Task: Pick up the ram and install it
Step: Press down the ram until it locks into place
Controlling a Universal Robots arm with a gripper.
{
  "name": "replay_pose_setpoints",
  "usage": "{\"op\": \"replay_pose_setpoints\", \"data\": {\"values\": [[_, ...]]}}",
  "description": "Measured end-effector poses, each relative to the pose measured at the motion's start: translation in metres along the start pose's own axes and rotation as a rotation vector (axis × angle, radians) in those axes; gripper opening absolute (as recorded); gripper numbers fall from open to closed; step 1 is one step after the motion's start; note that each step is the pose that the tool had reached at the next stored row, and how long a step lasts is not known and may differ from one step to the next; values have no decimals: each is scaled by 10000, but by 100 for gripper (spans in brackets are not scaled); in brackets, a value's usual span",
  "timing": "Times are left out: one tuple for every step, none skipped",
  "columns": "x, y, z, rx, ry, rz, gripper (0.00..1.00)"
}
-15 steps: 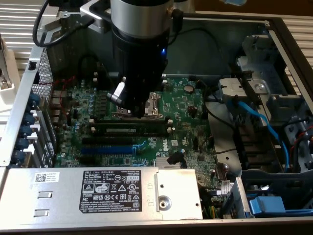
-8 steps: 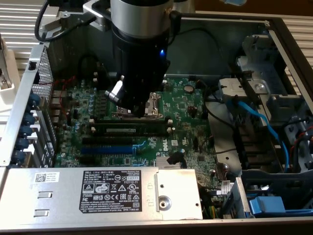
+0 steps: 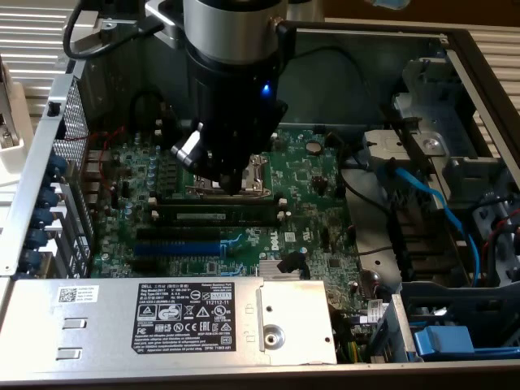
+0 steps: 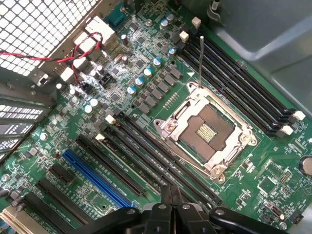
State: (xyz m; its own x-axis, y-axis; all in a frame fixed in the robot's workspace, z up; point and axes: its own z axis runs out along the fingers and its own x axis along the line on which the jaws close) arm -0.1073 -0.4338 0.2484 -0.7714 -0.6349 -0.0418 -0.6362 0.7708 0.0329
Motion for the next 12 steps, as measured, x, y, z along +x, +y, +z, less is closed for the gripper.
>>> {"op": "replay_pose_setpoints", "data": {"values": [[0,0,0,2,-6,117,10],[0,0,0,4,-12,237,10],[0,0,0,7,-18,354,10],[0,0,0,10,-24,480,10],[0,0,0,14,-29,604,10],[0,0,0,18,-34,733,10],[0,0,0,22,-39,853,10],[0,0,0,26,-44,978,10],[0,0,0,30,-48,1099,10],[0,0,0,34,-53,1220,10],[0,0,1,38,-57,1341,10],[0,0,1,43,-62,1468,10]]}}
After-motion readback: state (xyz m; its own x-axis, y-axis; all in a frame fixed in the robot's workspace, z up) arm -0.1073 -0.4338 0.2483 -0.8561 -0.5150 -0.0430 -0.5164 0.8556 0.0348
